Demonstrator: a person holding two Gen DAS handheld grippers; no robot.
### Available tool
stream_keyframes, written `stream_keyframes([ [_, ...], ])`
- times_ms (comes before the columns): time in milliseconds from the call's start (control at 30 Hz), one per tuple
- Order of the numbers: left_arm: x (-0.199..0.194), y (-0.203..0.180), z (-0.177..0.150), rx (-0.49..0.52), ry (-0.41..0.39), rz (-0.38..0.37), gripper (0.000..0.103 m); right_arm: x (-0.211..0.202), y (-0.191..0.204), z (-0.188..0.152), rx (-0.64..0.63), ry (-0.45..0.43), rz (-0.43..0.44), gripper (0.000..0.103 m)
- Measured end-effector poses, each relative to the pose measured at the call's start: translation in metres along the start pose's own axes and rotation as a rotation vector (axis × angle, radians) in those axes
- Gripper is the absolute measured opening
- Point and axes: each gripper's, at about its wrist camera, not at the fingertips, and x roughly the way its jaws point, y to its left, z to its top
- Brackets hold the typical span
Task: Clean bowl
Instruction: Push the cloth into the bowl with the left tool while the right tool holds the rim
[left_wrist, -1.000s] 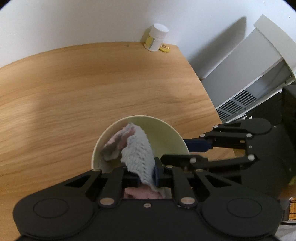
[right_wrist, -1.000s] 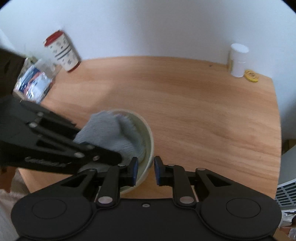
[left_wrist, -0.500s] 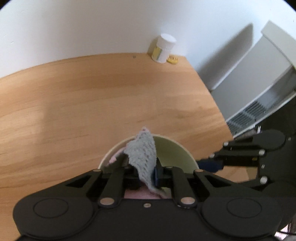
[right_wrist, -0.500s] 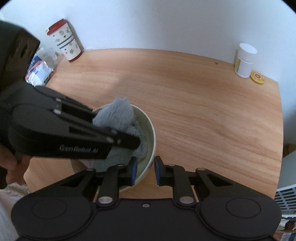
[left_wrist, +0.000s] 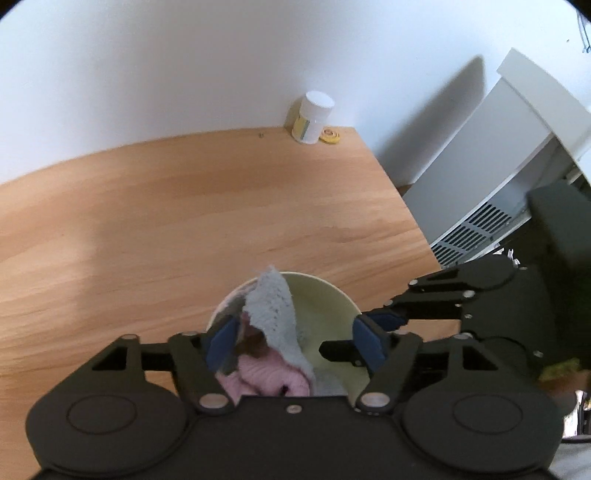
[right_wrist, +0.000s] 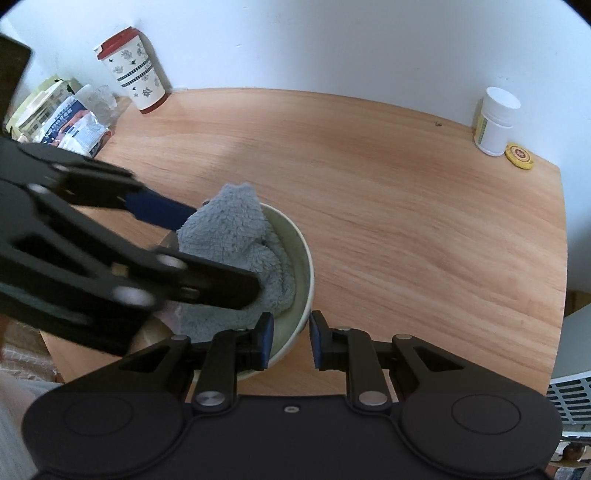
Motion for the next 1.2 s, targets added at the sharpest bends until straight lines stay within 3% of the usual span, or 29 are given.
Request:
stream_keyframes([
  [233, -0.012, 0.000, -0.010, 0.035, 0.006, 0.027, 0.102, 0.001, 0.002, 0.001, -0.011, -0.002, 0.002, 0.027],
  [333, -0.011, 0.004, -0.013, 0.006, -0.006, 0.037, 0.102, 0.000, 0.004, 0.000, -0.024, -0.002, 0.002, 0.029],
  [733, -0.006, -0.012, -0.013, 0.179, -0.021, 0.126, 0.102, -0.002, 0.002, -0.003, -0.012, -0.008, 0.019, 0.031],
  [833, -0.004, -0.015, -0.014, 0.181, -0.001, 0.099, 0.102, -0.001, 0.003, -0.002, -0.017, -0.010, 0.019, 0.031],
  [1100, 0.011, -0.020, -0.017, 0.223, 0.044, 0.086, 0.096, -0.002, -0.002, -0.001, 0.018, -0.020, 0.021, 0.031],
  [1167, 0.015, -0.023, -0.017, 0.255, 0.050, 0.087, 0.072, -0.002, -0.005, -0.001, 0.044, -0.026, 0.031, 0.031],
  [1200, 0.017, -0.026, -0.017, 0.271, 0.059, 0.080, 0.068, -0.003, -0.008, 0.000, 0.069, -0.027, 0.043, 0.031],
])
